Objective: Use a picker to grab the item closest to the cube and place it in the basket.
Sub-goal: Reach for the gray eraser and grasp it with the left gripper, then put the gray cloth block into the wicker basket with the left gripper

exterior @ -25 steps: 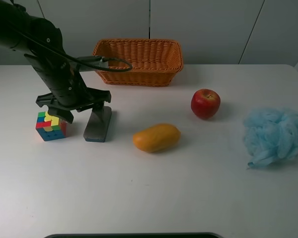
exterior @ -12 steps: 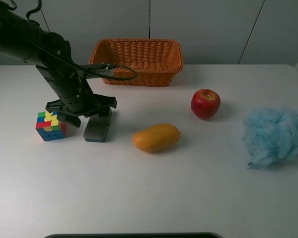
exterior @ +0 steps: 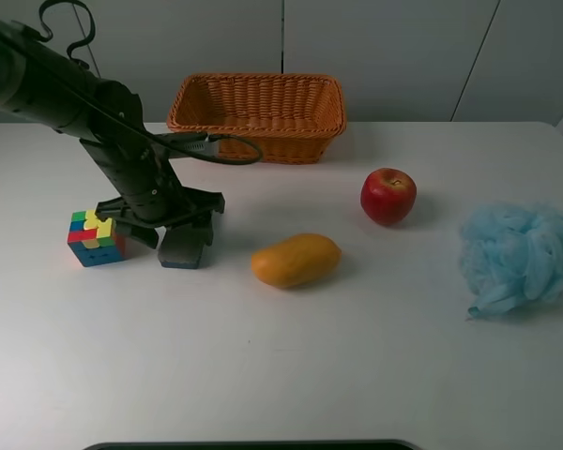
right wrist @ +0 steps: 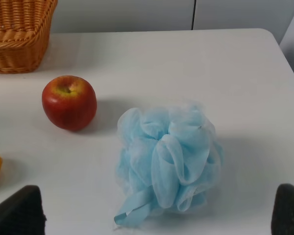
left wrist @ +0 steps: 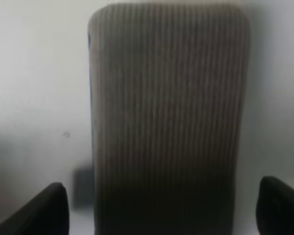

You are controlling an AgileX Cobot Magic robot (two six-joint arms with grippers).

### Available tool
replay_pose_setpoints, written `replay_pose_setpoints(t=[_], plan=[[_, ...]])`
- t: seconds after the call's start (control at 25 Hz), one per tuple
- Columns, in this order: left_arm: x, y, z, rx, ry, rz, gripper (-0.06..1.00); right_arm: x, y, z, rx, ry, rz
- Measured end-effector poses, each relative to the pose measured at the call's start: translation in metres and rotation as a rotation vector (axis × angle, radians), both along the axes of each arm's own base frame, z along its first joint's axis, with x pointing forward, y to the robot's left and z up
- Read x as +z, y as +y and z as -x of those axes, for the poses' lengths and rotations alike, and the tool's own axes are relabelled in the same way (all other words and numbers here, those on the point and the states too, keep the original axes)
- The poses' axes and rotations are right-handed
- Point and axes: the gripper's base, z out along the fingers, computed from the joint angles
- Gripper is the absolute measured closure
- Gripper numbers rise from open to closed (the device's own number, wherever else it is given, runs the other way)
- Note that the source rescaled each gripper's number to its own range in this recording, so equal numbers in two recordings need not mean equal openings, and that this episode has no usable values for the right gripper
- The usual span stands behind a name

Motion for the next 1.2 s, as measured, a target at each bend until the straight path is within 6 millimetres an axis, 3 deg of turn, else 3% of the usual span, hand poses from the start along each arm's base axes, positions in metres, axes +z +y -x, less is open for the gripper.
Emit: replay_pose_setpoints(t=[0.76, 0.8, 0.84, 0.88, 0.92, 0.96, 1.2], plan=[[-0.0061, 0.0, 0.0001, -0.002, 0.012, -0.006, -0.04, 0.0, 0.0, 0.0, 0.0, 0.0, 0.0], [-0.0066, 0.0, 0.0001, -0.002, 0.013, -0.007, 0.06, 0.0, 0.0, 0.0, 0.0, 0.0, 0.0], [-0.0066, 0.0, 0.0001, -0.002, 0.013, -0.007, 0.26, 0.0, 0.0, 0.0, 0.0, 0.0, 0.0], [-0.0066, 0.0, 0.0001, -0.002, 0.013, -0.007, 0.66, 0.0, 0.0, 0.0, 0.0, 0.0, 0.0], [-0.0062, -0.0003, -0.0004, -0.002, 0.011, -0.006, 0.94, 0.0, 0.0, 0.0, 0.0, 0.0, 0.0], [-0.0062, -0.0002, -0.0003, -0.002, 0.011, -0.006, 0.86, 0.0, 0.0, 0.0, 0.0, 0.0, 0.0], [-0.0062, -0.0005, -0.0003, 0.002, 0.012, -0.002, 0.87, 0.0, 0.0, 0.0, 0.0, 0.0, 0.0]])
